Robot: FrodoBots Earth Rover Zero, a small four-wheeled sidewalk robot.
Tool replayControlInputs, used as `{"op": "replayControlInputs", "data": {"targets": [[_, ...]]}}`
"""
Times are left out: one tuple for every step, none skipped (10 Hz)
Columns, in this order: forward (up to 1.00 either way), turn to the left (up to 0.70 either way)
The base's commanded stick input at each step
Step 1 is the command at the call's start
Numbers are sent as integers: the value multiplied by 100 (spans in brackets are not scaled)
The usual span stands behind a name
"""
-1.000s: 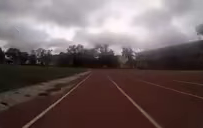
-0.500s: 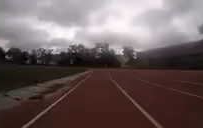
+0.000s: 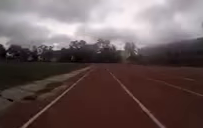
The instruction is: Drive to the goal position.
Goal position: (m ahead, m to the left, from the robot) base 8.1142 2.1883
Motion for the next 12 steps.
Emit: {"op": "replayControlInputs", "data": {"targets": [[70, 0], [70, 0], [70, 0], [70, 0], [70, 0], [70, 0], [70, 0], [70, 0], [70, 0], [70, 0], [70, 0], [70, 0]]}}
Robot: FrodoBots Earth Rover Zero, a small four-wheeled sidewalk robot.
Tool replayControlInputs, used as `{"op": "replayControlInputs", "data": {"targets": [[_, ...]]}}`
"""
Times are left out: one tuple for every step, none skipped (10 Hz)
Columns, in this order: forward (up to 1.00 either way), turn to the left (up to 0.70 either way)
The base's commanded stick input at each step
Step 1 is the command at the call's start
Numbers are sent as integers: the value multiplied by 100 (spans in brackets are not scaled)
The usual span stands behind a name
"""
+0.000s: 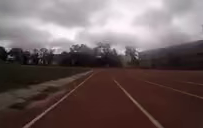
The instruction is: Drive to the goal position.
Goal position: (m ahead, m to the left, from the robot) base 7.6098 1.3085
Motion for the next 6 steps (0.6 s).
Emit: {"op": "replayControlInputs", "data": {"targets": [[70, 0], [70, 0], [70, 0], [70, 0], [70, 0], [70, 0]]}}
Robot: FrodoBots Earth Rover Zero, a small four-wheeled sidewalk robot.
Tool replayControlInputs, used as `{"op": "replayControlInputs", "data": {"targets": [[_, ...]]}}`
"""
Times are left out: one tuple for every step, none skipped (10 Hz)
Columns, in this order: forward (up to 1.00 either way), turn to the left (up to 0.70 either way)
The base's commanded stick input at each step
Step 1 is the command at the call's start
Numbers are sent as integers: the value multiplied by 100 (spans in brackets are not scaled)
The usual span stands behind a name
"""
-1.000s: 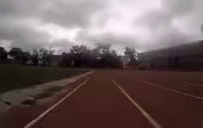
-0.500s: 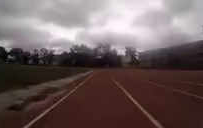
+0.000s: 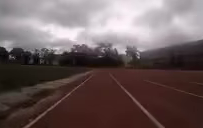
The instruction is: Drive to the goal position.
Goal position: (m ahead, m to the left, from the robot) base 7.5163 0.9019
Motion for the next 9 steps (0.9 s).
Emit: {"op": "replayControlInputs", "data": {"targets": [[70, 0], [70, 0], [70, 0], [70, 0], [70, 0], [70, 0], [70, 0], [70, 0], [70, 0]]}}
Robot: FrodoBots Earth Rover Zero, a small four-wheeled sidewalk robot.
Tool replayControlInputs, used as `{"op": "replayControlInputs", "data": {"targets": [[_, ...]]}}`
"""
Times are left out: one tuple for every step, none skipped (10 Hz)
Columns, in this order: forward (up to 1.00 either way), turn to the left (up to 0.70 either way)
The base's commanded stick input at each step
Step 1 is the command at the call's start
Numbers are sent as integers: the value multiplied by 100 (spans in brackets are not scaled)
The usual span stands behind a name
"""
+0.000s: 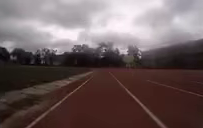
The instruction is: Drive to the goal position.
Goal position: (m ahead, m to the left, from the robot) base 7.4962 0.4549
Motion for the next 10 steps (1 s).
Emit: {"op": "replayControlInputs", "data": {"targets": [[70, 0], [70, 0], [70, 0], [70, 0], [70, 0], [70, 0], [70, 0], [70, 0], [70, 0], [70, 0]]}}
